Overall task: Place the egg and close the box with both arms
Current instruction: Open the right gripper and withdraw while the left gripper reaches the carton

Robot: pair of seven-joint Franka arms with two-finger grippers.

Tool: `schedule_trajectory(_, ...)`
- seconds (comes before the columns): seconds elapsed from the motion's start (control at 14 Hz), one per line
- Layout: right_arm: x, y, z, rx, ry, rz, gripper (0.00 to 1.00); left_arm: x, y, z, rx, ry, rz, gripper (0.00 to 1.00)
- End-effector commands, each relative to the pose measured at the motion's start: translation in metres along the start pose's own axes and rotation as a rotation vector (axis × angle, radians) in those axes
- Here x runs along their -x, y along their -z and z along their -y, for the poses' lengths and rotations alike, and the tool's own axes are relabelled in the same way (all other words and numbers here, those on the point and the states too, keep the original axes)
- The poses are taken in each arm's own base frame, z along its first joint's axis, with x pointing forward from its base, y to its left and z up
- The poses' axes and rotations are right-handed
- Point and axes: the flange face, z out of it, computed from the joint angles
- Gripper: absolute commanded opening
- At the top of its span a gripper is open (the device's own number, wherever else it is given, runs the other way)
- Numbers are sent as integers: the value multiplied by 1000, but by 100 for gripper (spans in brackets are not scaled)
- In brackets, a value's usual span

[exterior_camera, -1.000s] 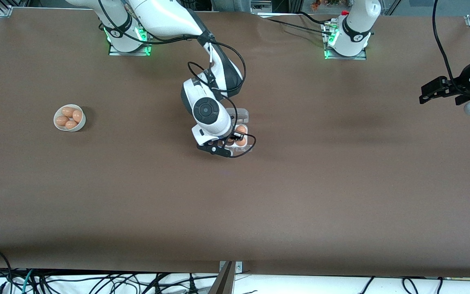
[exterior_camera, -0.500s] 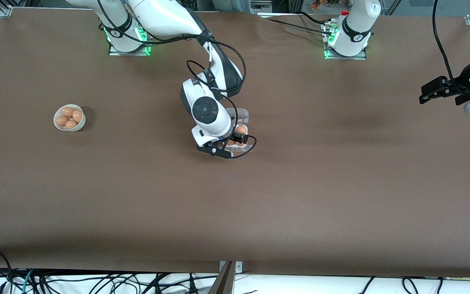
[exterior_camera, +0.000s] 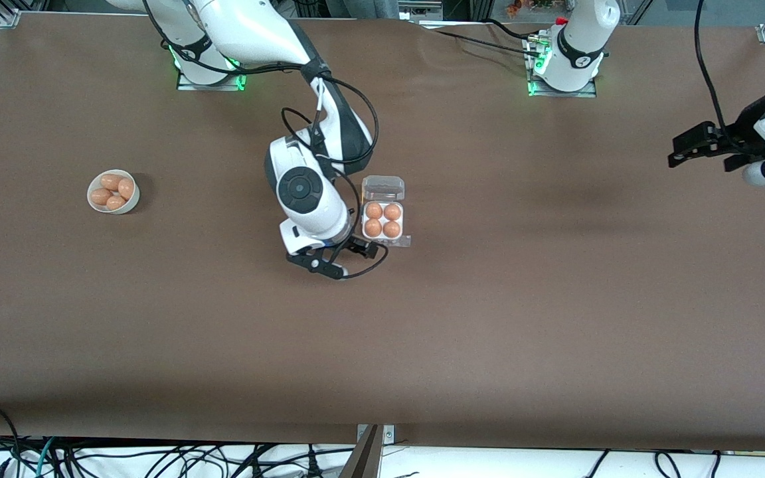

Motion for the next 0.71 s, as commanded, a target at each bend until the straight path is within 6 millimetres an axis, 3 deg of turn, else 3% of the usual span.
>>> schedule_trajectory(0.0,-15,16,-13,28,-4,-2,100,-2,-1,-27,92,6,19,86)
schedule_trajectory(0.14,-31,26,-31,65,9,13,100,-3,-19,-67,86,0,73,68)
schedule_trajectory(0.21,-37,28,-38,70,37,19,100,-3,-32,-97,72,10,106,56)
schedule_trajectory(0.29,-53,47,-55,56,33,31,100,-3,-51,-129,49,52,144,39)
schedule_trajectory(0.36,-71,65,-78,49,16,54,100,-1,-70,-164,22,96,175,28)
schedule_trajectory(0.43,-72,80,-91,64,82,77,100,4,-86,-195,-3,104,201,25)
schedule_trajectory(0.64,-82,118,-141,161,191,45,100,14,-122,-247,-32,53,259,15)
